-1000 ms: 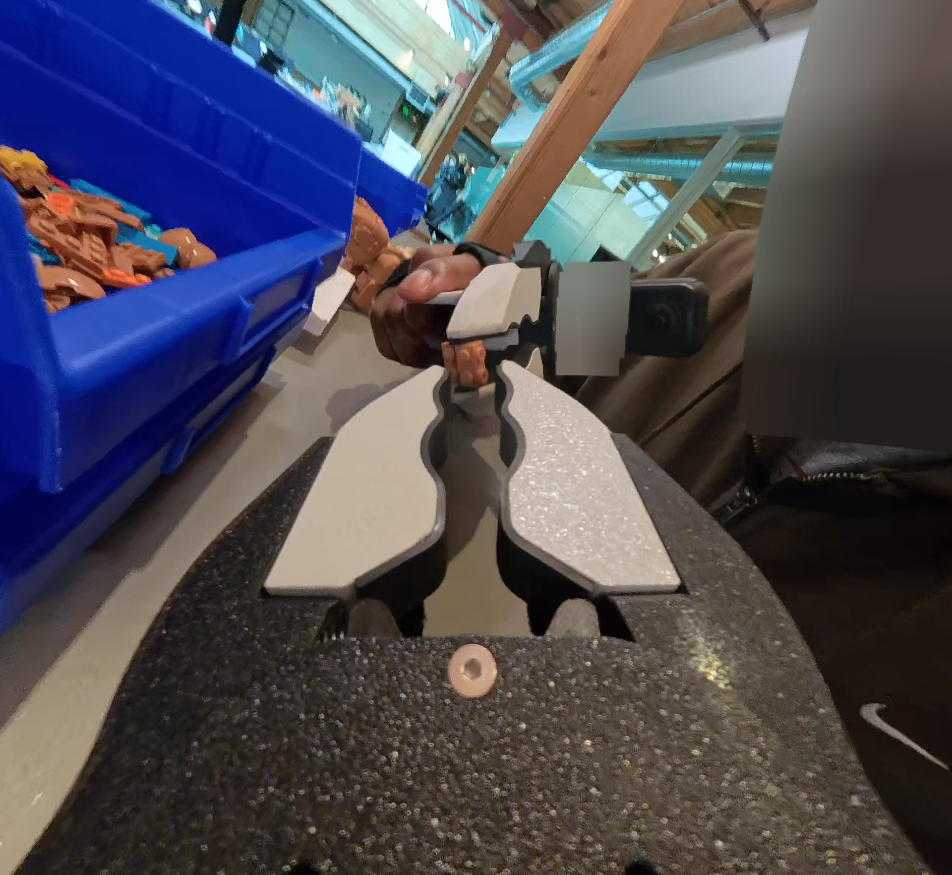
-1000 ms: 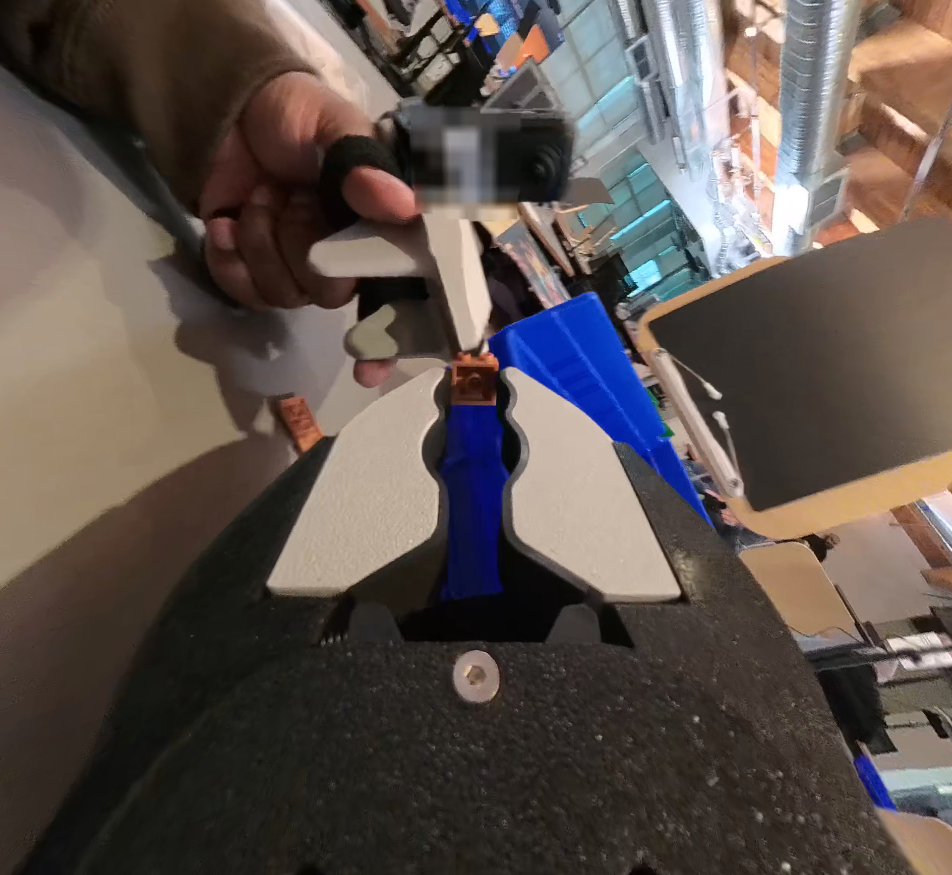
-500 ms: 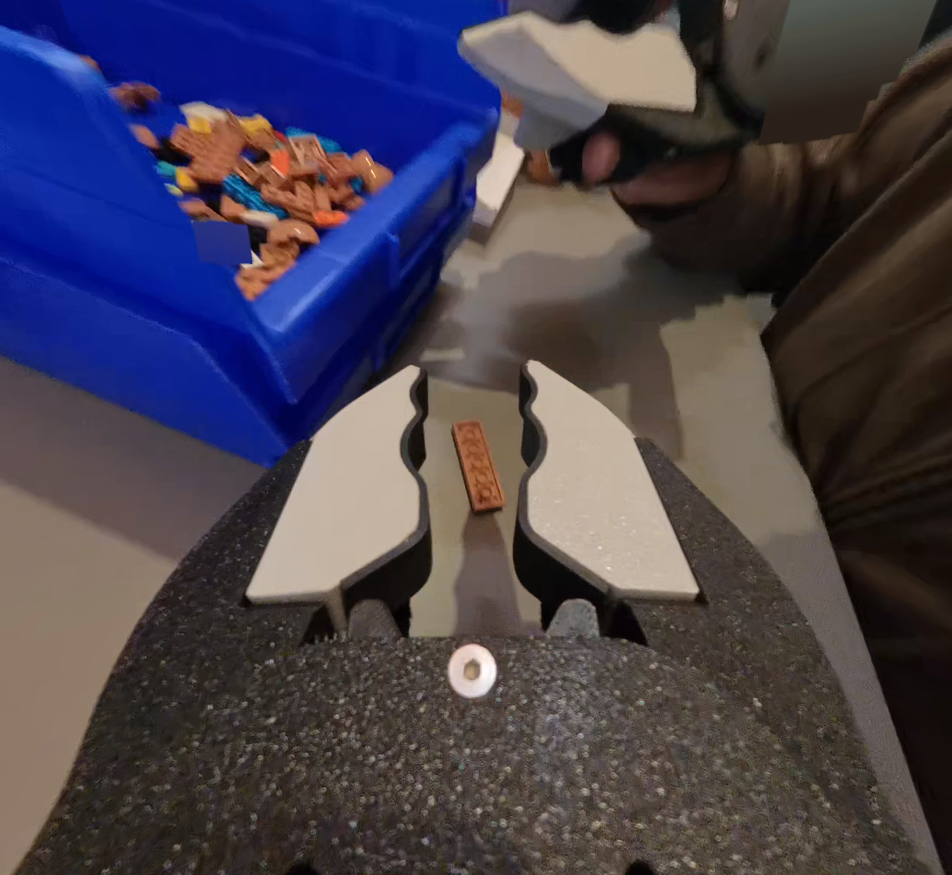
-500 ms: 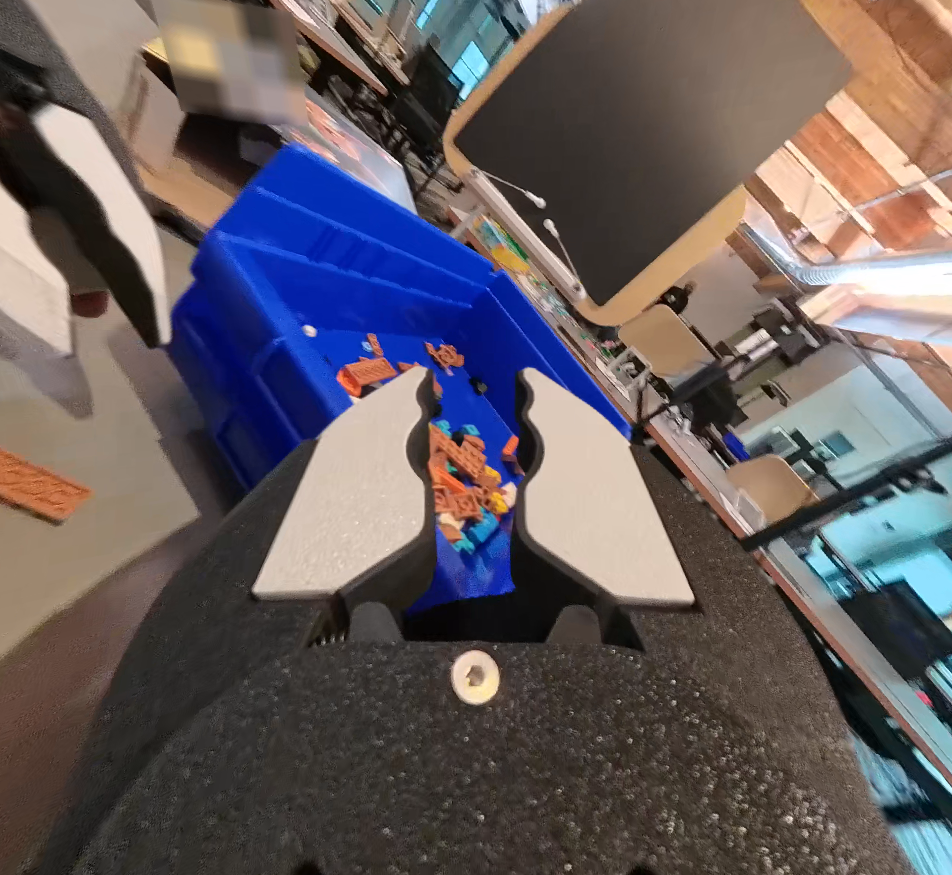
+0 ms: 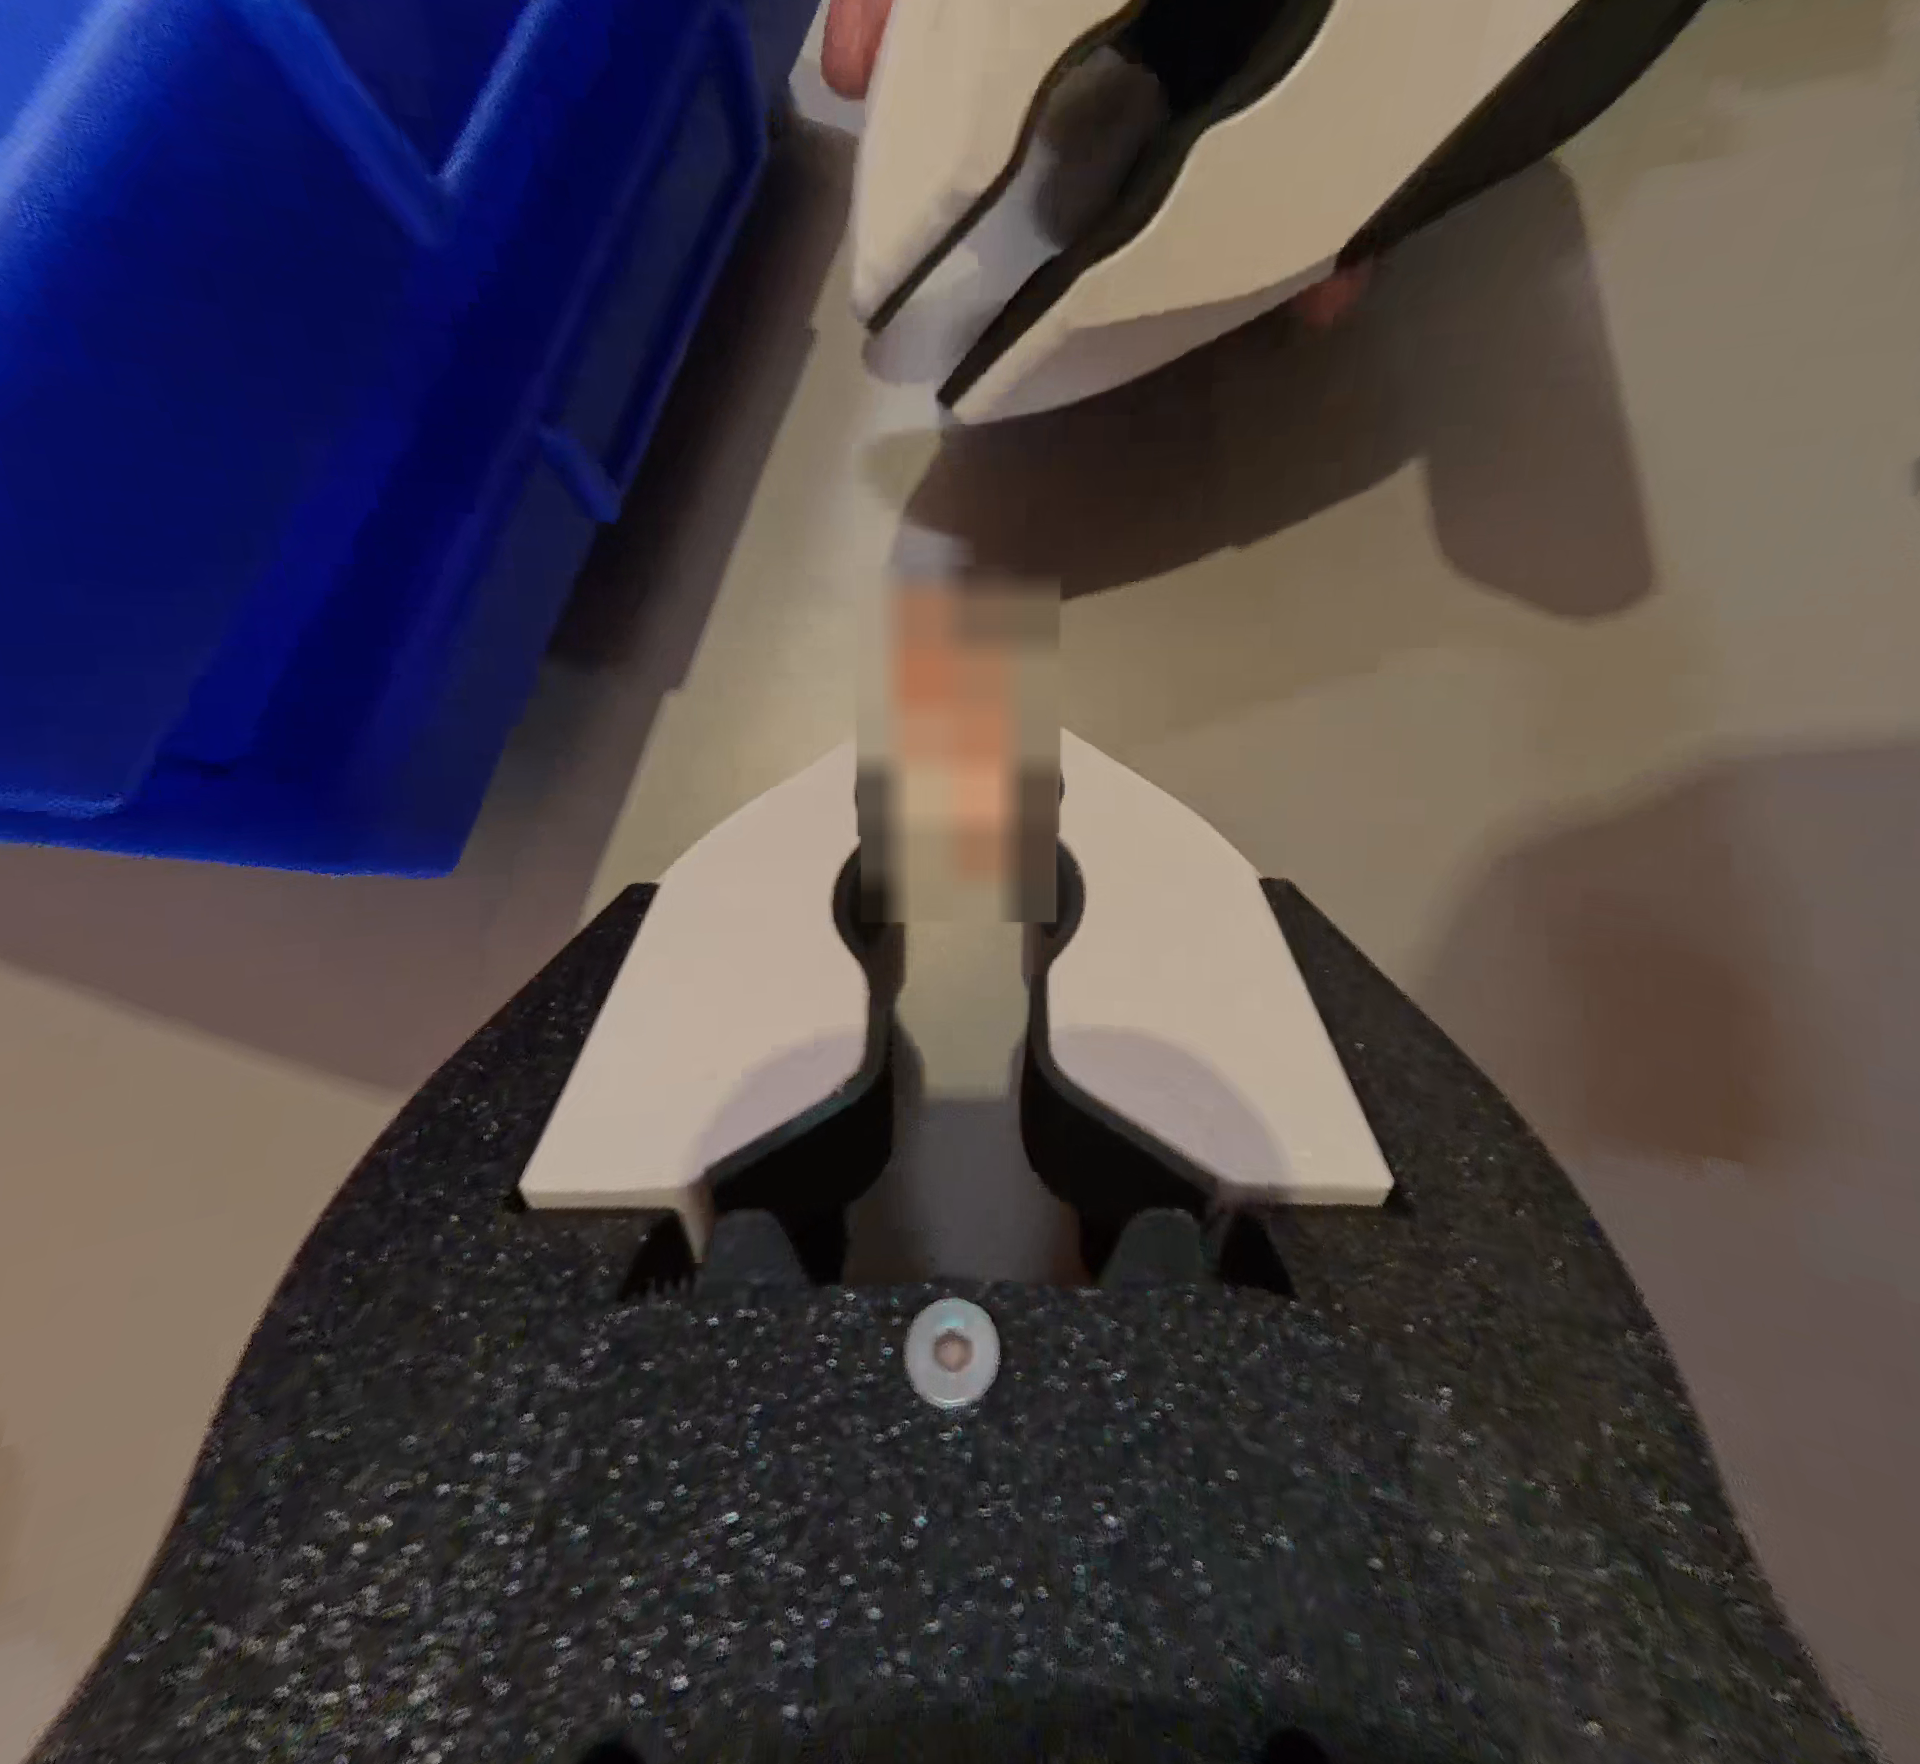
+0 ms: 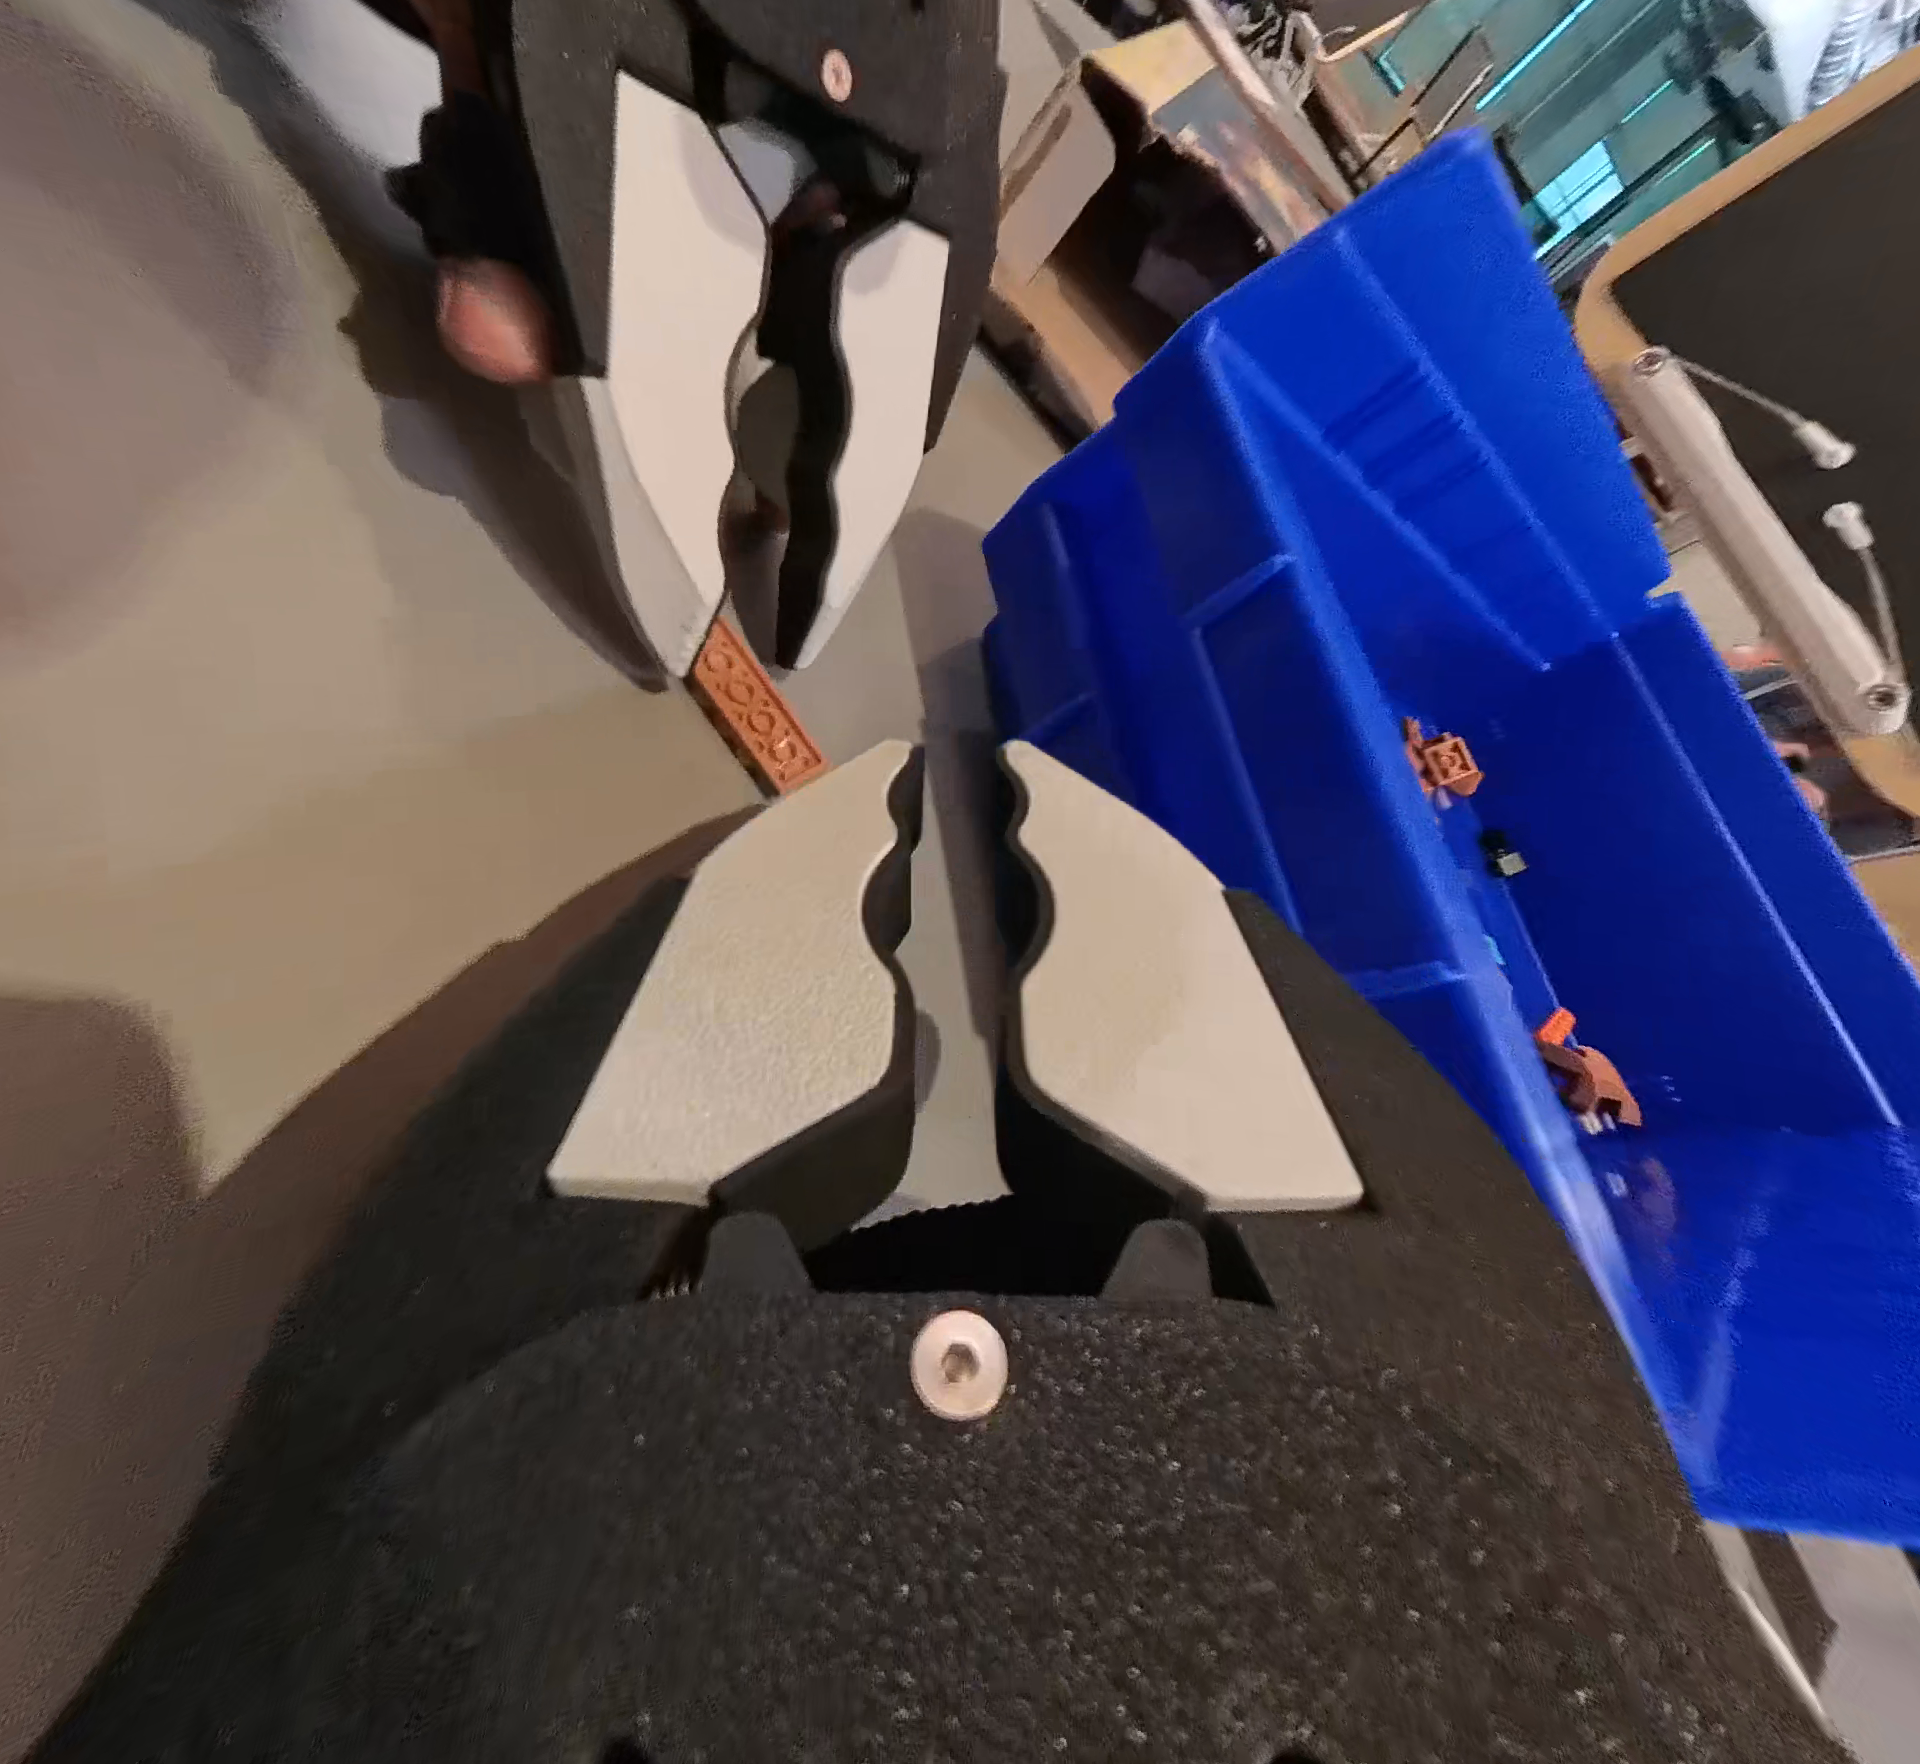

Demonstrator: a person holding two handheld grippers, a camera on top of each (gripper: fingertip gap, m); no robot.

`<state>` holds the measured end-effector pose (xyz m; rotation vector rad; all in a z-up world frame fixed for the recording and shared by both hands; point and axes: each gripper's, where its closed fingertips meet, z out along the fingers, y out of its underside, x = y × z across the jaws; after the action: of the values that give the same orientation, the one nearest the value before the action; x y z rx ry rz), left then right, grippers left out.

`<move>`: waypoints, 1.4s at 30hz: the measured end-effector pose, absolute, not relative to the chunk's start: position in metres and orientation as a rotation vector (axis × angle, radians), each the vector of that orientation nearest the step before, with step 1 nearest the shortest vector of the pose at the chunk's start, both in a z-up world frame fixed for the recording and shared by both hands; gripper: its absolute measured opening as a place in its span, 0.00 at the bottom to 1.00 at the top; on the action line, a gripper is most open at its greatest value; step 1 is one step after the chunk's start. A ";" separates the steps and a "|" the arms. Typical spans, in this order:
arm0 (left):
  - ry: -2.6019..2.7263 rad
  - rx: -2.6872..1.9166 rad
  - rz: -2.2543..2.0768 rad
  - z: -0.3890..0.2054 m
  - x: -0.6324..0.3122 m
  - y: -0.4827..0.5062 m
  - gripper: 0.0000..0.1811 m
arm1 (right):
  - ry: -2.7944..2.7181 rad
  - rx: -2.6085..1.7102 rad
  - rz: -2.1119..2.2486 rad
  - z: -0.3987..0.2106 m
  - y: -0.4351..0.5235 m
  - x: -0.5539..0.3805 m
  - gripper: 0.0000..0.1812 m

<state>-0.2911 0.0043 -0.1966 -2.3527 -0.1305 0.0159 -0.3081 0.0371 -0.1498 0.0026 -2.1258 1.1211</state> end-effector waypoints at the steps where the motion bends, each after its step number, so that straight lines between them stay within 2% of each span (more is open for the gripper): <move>1: -0.121 -2.362 0.042 -0.198 -0.292 0.005 0.13 | -2.138 0.007 1.111 -0.154 0.037 -0.309 0.07; 11: -0.102 -2.387 0.095 -0.200 -0.290 0.008 0.09 | -2.149 0.030 1.080 -0.164 0.038 -0.312 0.07; 23: -0.264 -2.196 -0.257 -0.182 -0.284 0.011 0.09 | -2.166 0.259 1.116 -0.170 0.030 -0.291 0.15; 31: -0.192 -2.117 -0.426 -0.170 -0.263 0.017 0.09 | -2.103 0.460 1.100 -0.173 0.023 -0.273 0.06; 35: -0.228 -2.027 -0.457 -0.160 -0.269 0.017 0.09 | -2.165 0.389 1.165 -0.170 0.025 -0.274 0.04; 42: -0.207 -1.851 -0.336 -0.134 -0.291 0.010 0.17 | -2.429 -0.100 1.493 -0.153 0.035 -0.287 0.04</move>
<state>-0.2911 0.0101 -0.1335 -1.8510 -0.2074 -0.3365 -0.2870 0.0347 -0.1533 -0.1001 -2.4288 1.4931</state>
